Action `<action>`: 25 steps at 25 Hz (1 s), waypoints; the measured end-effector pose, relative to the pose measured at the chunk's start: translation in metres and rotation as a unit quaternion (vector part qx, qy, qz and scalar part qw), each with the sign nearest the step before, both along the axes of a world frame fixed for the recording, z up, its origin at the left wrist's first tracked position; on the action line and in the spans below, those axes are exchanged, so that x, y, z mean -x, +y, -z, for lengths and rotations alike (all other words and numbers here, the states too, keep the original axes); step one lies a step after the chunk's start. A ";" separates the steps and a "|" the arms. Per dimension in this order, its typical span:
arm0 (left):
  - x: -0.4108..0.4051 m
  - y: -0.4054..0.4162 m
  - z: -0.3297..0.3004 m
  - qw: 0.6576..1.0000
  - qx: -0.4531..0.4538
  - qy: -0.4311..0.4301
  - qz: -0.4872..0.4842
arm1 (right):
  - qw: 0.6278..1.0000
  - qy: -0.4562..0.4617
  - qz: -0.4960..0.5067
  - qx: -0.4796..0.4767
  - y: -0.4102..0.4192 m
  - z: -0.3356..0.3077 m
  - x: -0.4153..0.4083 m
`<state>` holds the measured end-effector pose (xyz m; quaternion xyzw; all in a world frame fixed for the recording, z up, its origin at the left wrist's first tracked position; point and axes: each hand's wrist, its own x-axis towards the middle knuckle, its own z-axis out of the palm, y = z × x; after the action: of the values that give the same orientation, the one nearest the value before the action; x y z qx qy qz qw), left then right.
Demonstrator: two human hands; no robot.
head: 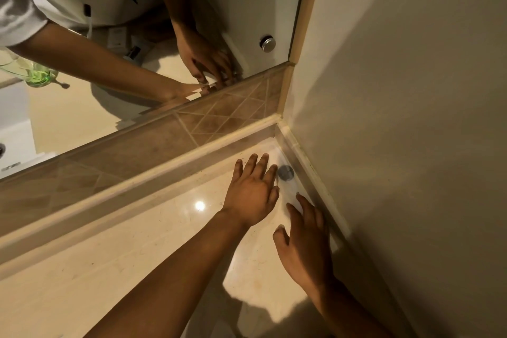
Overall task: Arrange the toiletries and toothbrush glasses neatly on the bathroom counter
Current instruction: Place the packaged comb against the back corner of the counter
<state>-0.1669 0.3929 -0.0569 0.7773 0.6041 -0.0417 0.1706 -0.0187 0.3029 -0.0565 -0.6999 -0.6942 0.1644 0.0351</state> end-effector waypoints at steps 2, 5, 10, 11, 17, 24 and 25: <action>0.000 -0.003 -0.001 1.000 0.003 -0.007 -0.007 | 1.000 0.004 0.004 0.003 -0.002 -0.001 0.000; 0.007 -0.014 -0.013 0.999 -0.002 -0.034 -0.027 | 1.000 0.024 0.004 -0.007 -0.007 -0.008 -0.001; 0.030 -0.074 -0.063 0.988 -0.011 -0.113 -0.100 | 0.996 0.070 -0.033 0.041 -0.034 -0.027 -0.007; 0.036 -0.091 -0.073 0.984 -0.010 -0.128 -0.120 | 0.994 0.083 -0.058 0.029 -0.042 -0.030 -0.009; 0.057 -0.212 -0.115 0.943 -0.042 -0.182 -0.276 | 0.979 0.164 -0.121 0.027 -0.096 -0.051 -0.020; 0.022 -0.373 -0.161 0.819 -0.185 -0.270 -0.472 | 0.956 0.114 -0.248 0.104 -0.182 -0.062 -0.035; 0.015 -0.397 -0.157 0.803 -0.188 -0.275 -0.495 | 0.950 0.110 -0.267 0.114 -0.196 -0.064 -0.035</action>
<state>-0.1814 -0.0045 0.1003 0.3686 0.8302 0.3783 0.1781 0.0159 0.1071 0.0072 -0.4656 -0.8242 0.3220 -0.0142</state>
